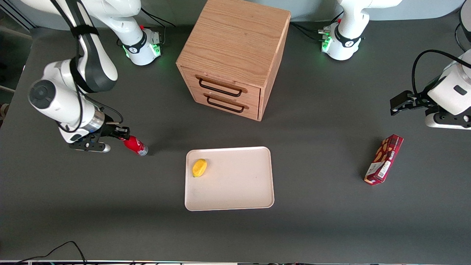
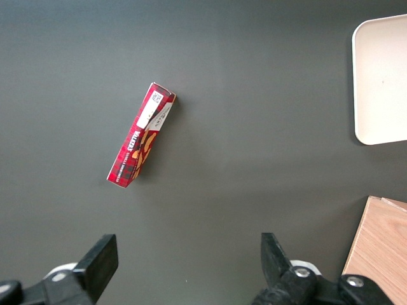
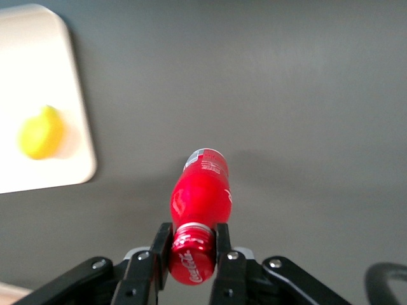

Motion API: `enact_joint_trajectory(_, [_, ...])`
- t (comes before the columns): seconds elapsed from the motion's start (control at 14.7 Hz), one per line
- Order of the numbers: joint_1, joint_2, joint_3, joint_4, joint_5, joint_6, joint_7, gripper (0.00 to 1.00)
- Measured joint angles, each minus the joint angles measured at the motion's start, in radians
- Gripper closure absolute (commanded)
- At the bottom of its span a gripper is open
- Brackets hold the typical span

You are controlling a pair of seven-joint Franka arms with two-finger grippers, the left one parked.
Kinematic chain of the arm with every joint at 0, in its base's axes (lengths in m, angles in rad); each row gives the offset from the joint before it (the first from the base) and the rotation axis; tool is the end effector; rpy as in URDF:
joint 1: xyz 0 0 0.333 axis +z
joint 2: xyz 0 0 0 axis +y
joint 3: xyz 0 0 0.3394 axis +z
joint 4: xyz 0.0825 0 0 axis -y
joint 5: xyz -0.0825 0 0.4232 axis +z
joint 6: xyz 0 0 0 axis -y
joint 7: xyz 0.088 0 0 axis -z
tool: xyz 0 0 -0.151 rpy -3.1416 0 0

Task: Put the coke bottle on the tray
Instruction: 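Lift the bottle and carry it over the white tray, then lower the bottle onto the tray beside the lemon and open the gripper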

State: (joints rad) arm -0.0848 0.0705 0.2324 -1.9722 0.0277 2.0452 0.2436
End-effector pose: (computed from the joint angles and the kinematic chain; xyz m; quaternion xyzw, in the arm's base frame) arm 0.6021 0.0908 0.3973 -0.9983 0.0546 0.0019 0.0205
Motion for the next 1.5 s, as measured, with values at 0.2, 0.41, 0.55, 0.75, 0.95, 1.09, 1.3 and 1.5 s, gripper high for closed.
enact_joint_trajectory(0.2, [0.020, -0.013, 0.025, 0.248, -0.001, -0.178, 0.008, 1.00])
enact_joint_trajectory(0.41, [0.102, 0.055, 0.029, 0.436, -0.025, -0.236, 0.072, 1.00])
enact_joint_trajectory(0.55, [0.174, 0.164, 0.028, 0.555, -0.037, -0.239, 0.140, 1.00])
enact_joint_trajectory(0.75, [0.233, 0.352, 0.023, 0.704, -0.042, -0.237, 0.178, 1.00])
enact_joint_trajectory(0.95, [0.236, 0.521, 0.021, 0.812, -0.043, -0.205, 0.178, 1.00])
enact_joint_trajectory(1.09, [0.244, 0.604, 0.021, 0.839, -0.043, -0.138, 0.178, 1.00])
enact_joint_trajectory(1.3, [0.269, 0.700, 0.021, 0.852, -0.043, -0.026, 0.192, 1.00])
enact_joint_trajectory(1.5, [0.284, 0.748, 0.020, 0.866, -0.044, 0.002, 0.193, 1.00])
